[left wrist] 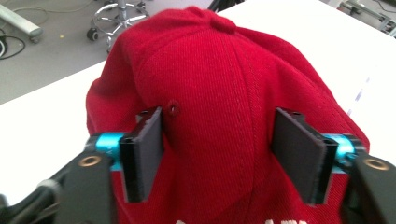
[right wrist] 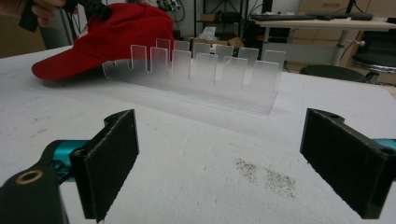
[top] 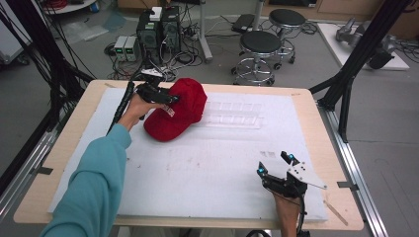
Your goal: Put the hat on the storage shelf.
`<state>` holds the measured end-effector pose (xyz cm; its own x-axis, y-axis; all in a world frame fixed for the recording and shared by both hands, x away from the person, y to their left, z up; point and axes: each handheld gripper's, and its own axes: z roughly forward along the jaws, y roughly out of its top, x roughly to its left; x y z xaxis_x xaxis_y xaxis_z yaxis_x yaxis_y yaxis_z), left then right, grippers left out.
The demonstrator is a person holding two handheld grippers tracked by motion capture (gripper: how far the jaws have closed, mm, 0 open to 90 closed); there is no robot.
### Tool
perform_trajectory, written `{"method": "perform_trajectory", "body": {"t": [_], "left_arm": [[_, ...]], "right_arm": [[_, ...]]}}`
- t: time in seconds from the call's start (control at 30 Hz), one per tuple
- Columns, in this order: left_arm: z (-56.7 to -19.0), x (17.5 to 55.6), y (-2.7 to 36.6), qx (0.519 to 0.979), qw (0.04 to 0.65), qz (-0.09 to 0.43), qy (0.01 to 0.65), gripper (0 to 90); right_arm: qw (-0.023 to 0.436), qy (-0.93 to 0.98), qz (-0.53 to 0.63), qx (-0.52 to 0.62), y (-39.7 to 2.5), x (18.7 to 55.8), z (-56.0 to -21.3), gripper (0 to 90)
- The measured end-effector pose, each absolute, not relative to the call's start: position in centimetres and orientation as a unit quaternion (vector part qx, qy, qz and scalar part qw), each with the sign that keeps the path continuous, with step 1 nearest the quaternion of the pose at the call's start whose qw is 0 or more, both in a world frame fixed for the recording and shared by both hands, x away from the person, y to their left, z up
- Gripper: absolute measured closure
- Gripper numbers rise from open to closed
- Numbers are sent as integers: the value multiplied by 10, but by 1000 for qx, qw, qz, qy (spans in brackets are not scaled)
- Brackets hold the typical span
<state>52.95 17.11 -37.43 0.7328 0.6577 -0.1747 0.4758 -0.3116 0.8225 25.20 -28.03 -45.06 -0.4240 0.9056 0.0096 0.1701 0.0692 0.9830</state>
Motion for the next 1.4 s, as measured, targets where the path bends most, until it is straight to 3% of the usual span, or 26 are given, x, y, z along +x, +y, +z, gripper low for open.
{"method": "perform_trajectory", "body": {"t": [0.3,0.67,0.83,1.4], "left_arm": [[-382,531,167,810,459,88,355,559],[-381,528,164,809,449,89,368,701],[-379,526,162,812,436,101,375,825],[-366,516,163,800,448,133,377,854]], "right_arm": [[340,648,541,415,-280,252,-451,104],[340,648,540,416,-280,252,-451,104],[339,647,541,417,-280,252,-451,104],[341,647,540,416,-280,252,-451,104]]}}
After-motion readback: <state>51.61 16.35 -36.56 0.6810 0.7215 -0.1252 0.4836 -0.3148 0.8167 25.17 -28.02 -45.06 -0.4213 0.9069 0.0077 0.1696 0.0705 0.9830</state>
